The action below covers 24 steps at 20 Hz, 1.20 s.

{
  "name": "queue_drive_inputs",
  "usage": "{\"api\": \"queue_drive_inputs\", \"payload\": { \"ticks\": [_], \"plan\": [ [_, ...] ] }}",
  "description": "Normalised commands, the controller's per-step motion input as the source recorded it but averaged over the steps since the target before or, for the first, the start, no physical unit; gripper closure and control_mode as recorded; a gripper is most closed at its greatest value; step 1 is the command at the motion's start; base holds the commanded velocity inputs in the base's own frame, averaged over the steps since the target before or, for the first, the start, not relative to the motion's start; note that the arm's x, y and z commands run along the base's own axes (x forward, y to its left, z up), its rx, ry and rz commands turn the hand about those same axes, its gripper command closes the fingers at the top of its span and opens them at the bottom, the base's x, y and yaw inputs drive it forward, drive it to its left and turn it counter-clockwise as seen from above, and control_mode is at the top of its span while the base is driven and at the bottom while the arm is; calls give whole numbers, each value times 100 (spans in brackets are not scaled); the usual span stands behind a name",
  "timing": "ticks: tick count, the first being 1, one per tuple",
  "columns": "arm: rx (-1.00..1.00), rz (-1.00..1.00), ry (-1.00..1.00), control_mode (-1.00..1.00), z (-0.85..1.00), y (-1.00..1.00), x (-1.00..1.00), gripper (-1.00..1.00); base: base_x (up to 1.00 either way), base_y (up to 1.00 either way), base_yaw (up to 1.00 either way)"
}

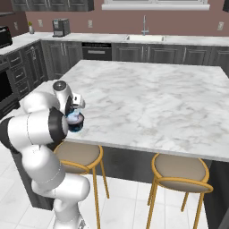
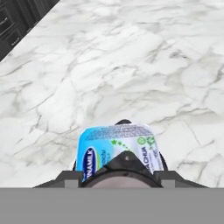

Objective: Stack the yogurt containers by placing the smaller containers on top of the larger containers.

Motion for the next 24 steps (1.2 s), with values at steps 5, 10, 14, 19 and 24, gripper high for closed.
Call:
{"api": "queue_drive_inputs", "payload": {
  "ticks": [5,10,14,19,24],
  "plan": [
    [0,0,0,-100,-10,3,11,100,0,0,0],
    [0,0,0,-100,-10,3,10,100,0,0,0],
    [0,0,0,-100,-11,3,11,100,0,0,0],
    [0,0,0,-100,-9,3,12,100,0,0,0],
    [0,0,0,-100,-5,2,13,100,0,0,0]
  ]
}}
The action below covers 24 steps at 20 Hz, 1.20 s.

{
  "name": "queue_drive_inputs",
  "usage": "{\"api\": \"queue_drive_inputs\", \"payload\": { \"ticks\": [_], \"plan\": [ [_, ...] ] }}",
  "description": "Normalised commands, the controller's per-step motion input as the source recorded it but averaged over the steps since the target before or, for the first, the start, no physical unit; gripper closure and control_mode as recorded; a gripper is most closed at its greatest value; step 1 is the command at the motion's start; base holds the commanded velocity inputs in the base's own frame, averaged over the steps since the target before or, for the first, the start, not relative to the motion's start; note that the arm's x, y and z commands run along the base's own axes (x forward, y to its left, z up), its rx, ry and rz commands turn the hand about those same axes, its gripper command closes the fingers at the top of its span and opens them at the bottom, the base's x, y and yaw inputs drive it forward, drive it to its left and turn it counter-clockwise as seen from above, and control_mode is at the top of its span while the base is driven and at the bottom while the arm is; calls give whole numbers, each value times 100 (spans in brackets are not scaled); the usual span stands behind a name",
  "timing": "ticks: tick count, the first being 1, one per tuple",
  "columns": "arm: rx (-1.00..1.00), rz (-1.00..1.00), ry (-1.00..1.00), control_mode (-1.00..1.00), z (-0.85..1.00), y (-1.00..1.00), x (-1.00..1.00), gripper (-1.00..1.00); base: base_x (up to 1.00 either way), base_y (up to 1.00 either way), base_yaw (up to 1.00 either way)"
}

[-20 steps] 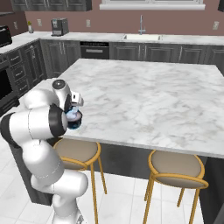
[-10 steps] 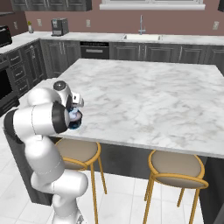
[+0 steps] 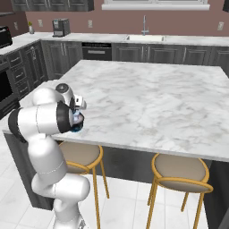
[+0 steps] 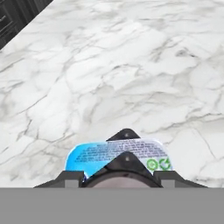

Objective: Stack the yogurt containers by placing the smaller containers on top of the larger containers.

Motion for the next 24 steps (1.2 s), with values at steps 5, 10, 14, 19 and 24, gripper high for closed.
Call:
{"api": "queue_drive_inputs", "payload": {
  "ticks": [5,10,14,19,24],
  "plan": [
    [0,0,0,-100,-1,1,13,100,0,0,0],
    [0,0,0,-100,-1,1,13,100,0,0,0],
    [0,0,0,-100,0,1,10,100,0,0,0],
    [0,0,0,-100,-1,0,2,100,0,0,0],
    [0,0,0,-100,0,0,0,100,0,0,0]
  ]
}}
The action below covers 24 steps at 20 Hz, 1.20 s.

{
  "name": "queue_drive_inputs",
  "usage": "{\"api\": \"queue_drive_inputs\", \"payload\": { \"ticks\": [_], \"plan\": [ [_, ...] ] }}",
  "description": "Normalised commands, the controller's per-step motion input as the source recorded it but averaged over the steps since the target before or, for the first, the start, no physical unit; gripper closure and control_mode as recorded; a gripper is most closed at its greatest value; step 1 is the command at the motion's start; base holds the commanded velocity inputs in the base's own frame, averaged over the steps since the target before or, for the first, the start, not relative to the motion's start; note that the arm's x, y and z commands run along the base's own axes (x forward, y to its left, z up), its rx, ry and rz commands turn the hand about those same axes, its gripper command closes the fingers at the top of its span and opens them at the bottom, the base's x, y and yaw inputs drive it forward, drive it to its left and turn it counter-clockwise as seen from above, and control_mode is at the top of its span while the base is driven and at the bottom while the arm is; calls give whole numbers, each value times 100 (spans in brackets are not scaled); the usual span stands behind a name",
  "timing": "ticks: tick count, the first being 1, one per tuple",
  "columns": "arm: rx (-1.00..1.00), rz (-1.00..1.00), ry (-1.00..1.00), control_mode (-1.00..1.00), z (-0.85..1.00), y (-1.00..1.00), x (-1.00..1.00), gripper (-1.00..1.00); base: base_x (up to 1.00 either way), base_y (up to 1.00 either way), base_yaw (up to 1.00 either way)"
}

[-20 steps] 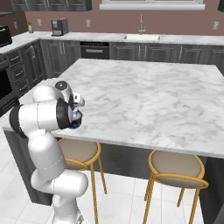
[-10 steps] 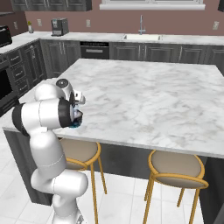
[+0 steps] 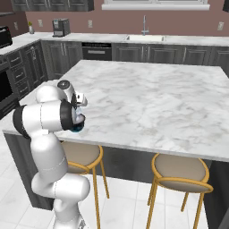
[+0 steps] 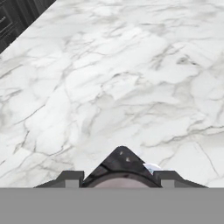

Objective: Stack the yogurt containers by placing the smaller containers on top of the larger containers.

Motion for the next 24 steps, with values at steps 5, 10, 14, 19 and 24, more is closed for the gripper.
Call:
{"api": "queue_drive_inputs", "payload": {
  "ticks": [5,10,14,19,24],
  "plan": [
    [0,0,0,-100,-7,0,0,100,0,0,0],
    [0,0,0,-100,-19,0,6,100,0,0,0],
    [0,0,0,-100,-18,0,11,100,0,0,0],
    [-1,0,1,-100,-17,0,8,100,0,0,0],
    [0,-1,5,-100,-10,0,-4,100,0,0,0]
  ]
}}
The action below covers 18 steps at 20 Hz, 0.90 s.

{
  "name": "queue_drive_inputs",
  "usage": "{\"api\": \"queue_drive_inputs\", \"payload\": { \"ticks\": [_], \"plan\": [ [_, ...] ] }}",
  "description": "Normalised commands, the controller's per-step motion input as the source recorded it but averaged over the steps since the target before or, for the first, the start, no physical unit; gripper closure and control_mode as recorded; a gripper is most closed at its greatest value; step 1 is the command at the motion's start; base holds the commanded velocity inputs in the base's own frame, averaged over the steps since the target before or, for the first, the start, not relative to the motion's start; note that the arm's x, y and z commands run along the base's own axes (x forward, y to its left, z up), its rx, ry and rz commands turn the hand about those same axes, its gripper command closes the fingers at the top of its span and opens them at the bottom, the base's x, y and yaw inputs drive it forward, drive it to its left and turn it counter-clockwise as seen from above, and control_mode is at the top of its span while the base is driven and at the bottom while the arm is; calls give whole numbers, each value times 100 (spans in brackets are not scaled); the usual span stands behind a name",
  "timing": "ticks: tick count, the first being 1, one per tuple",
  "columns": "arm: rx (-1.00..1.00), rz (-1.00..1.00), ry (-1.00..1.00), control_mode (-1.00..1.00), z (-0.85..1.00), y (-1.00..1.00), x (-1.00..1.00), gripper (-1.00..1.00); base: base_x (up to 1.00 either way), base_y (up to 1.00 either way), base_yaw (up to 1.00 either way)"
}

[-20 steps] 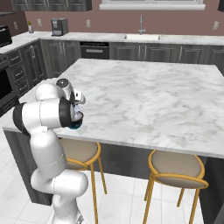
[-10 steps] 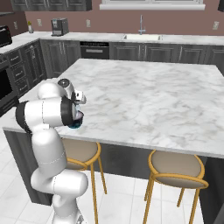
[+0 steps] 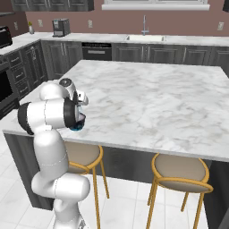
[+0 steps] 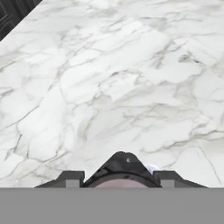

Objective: Stack the yogurt containers by placing the smaller containers on top of the larger containers.

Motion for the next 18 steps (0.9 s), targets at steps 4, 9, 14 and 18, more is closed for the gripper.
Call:
{"api": "queue_drive_inputs", "payload": {
  "ticks": [4,9,14,18],
  "plan": [
    [0,-1,6,-100,-5,0,-17,100,0,0,0],
    [0,-1,6,-100,-1,0,-17,100,0,0,0],
    [0,-1,5,-100,-2,0,-12,100,0,0,0],
    [0,0,3,-100,-5,0,-6,100,0,0,0]
  ]
}}
